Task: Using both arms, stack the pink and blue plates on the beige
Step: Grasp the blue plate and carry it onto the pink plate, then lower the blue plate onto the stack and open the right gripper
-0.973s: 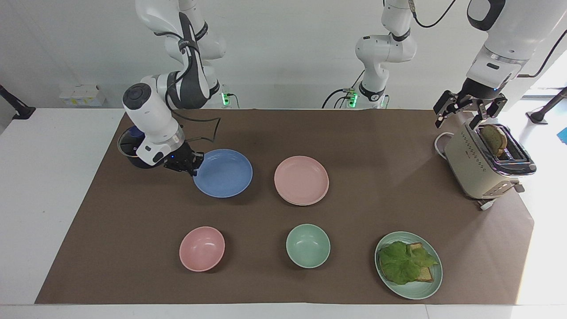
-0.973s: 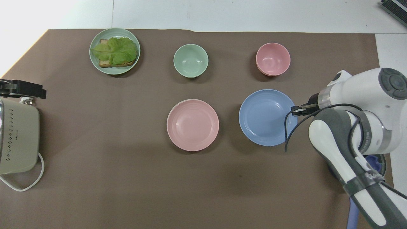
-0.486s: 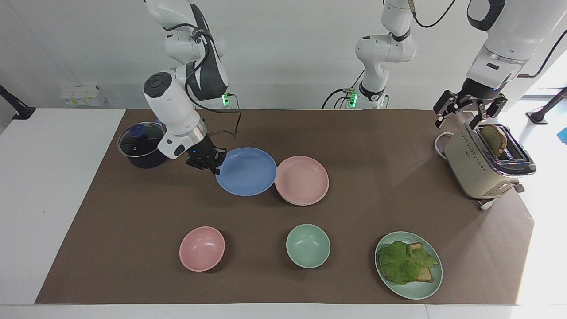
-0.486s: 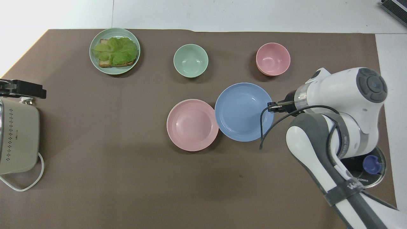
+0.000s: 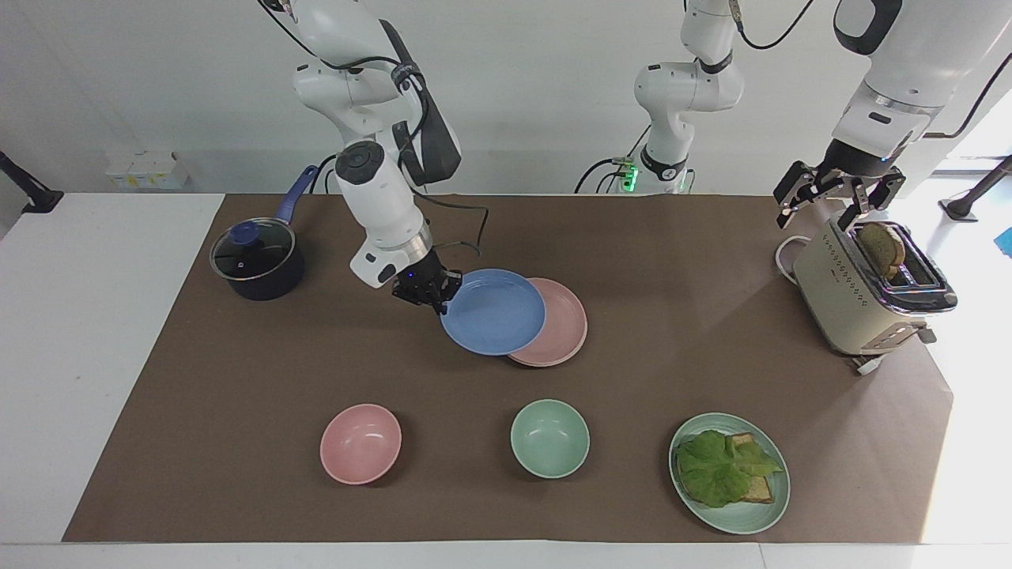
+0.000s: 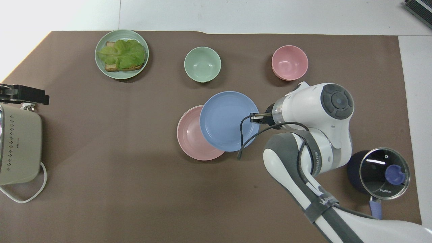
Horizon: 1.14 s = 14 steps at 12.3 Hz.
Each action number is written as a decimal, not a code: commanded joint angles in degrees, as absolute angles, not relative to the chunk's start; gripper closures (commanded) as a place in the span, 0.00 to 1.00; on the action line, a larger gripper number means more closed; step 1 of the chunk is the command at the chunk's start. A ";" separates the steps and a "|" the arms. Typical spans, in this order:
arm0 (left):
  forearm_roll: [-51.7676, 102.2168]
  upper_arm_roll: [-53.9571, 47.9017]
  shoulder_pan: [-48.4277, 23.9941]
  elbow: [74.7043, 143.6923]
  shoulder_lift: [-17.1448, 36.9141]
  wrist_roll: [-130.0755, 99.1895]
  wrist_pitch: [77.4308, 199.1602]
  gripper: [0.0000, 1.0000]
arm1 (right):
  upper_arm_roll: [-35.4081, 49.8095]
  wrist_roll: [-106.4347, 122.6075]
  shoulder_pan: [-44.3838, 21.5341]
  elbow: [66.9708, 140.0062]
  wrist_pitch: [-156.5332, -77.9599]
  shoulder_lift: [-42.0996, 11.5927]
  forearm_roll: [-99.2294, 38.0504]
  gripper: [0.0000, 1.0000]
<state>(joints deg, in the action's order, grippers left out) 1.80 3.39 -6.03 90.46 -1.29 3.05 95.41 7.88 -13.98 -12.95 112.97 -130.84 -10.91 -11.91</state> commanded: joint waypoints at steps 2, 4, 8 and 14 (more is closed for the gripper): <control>0.88 3.16 -5.63 90.53 -1.58 3.78 94.57 0.00 | 7.82 -19.85 -16.60 112.33 -133.76 -13.62 -12.31 1.00; 0.88 3.16 -5.63 90.53 -1.58 3.78 94.57 0.00 | 7.82 -21.52 -18.44 112.24 -135.61 -14.85 -12.30 1.00; 0.88 3.16 -5.63 90.53 -1.58 3.78 94.57 0.00 | 7.82 -23.55 -19.42 112.06 -135.88 -15.64 -12.13 1.00; 0.88 3.16 -5.63 90.53 -1.58 3.78 94.57 0.00 | 7.82 -23.55 -20.39 112.15 -135.79 -15.64 -11.34 0.08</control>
<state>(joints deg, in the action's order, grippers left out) 1.80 3.39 -6.03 90.46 -1.29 3.06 95.39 7.86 -22.57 -20.04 112.81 -135.24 -15.20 -11.89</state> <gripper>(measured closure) 0.000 0.634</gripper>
